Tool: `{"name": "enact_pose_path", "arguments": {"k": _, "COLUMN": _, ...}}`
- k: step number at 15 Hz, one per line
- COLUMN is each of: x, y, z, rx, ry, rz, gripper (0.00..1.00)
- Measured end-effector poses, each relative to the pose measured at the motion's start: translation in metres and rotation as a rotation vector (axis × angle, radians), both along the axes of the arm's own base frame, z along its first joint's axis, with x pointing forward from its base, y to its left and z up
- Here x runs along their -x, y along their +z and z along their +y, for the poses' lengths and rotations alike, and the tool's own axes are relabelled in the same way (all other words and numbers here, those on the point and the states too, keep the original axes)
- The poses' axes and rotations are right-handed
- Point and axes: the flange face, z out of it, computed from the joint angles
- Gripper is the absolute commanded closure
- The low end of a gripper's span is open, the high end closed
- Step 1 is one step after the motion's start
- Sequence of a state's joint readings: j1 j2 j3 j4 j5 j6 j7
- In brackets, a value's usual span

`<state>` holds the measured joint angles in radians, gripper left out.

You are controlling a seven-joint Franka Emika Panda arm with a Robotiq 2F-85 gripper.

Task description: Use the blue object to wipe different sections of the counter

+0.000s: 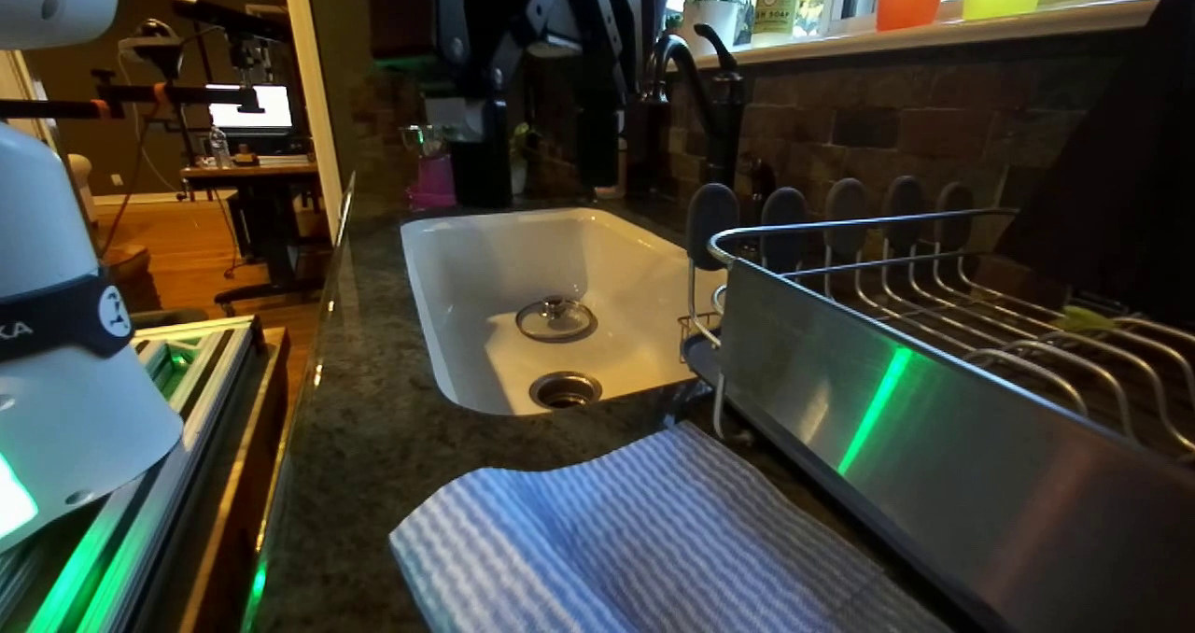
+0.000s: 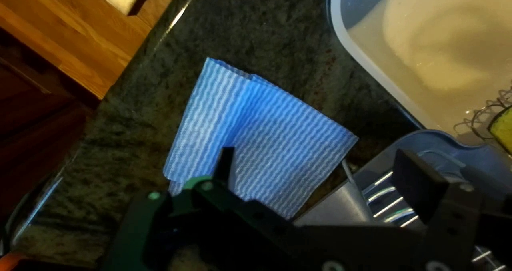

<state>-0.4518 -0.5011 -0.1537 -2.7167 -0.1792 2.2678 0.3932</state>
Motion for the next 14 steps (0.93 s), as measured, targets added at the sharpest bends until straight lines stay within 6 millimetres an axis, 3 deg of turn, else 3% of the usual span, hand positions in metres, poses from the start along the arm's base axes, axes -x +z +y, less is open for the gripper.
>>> {"name": "enact_pose_path", "arguments": {"k": 4, "x": 0.006, "y": -0.006, "z": -0.006, "rx": -0.022, "ry": -0.028, "rz": 0.001, "gripper": 0.00}}
{"name": "enact_pose_path", "arguments": {"k": 8, "x": 0.028, "y": -0.027, "z": -0.030, "rx": -0.076, "ry": -0.102, "rz": -0.025, "gripper": 0.00}}
{"name": "enact_pose_path", "arguments": {"k": 14, "x": 0.027, "y": -0.048, "z": -0.063, "rx": 0.002, "ry": -0.079, "rz": -0.108, "gripper": 0.00}}
